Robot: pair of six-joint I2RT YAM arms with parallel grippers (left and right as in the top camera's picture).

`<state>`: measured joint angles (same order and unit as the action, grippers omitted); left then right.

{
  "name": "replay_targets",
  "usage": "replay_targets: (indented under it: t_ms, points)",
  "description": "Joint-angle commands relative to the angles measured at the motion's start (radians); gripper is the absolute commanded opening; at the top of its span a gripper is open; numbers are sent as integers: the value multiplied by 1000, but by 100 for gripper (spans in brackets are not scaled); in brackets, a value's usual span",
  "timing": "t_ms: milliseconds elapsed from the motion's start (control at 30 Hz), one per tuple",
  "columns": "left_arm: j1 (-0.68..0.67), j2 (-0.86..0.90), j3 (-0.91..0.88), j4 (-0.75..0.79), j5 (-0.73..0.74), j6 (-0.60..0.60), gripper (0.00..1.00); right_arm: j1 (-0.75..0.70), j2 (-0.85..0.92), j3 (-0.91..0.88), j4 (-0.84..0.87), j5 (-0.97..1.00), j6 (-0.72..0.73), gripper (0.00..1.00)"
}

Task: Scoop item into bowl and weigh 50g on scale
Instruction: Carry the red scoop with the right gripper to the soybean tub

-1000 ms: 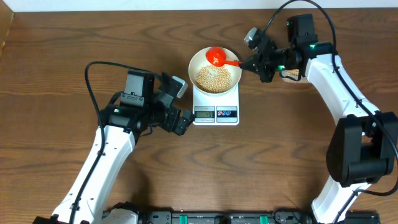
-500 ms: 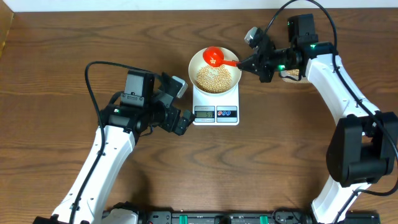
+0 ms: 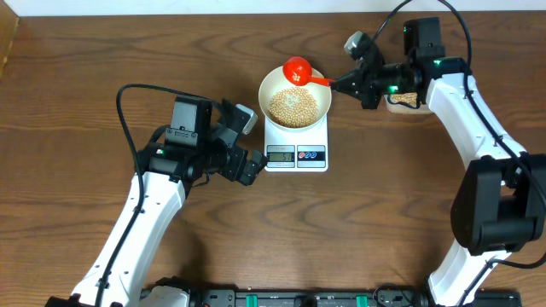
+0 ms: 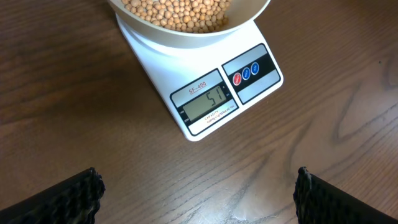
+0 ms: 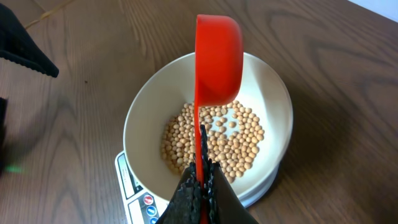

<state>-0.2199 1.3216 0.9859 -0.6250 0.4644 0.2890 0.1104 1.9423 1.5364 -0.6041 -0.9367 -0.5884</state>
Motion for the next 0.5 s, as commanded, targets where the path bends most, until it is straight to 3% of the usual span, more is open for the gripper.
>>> replay_targets:
  t_ms: [0,300,467]
  points:
    - [0,3,0,-3,-5,6,100,-7,-5,21,3,-42,16,1]
    - [0,3,0,-3,-5,6,100,-8,-5,21,7,-47,53,1]
    - [0,3,0,-3,-6,6,100,-66,-5,21,61,-220,188,1]
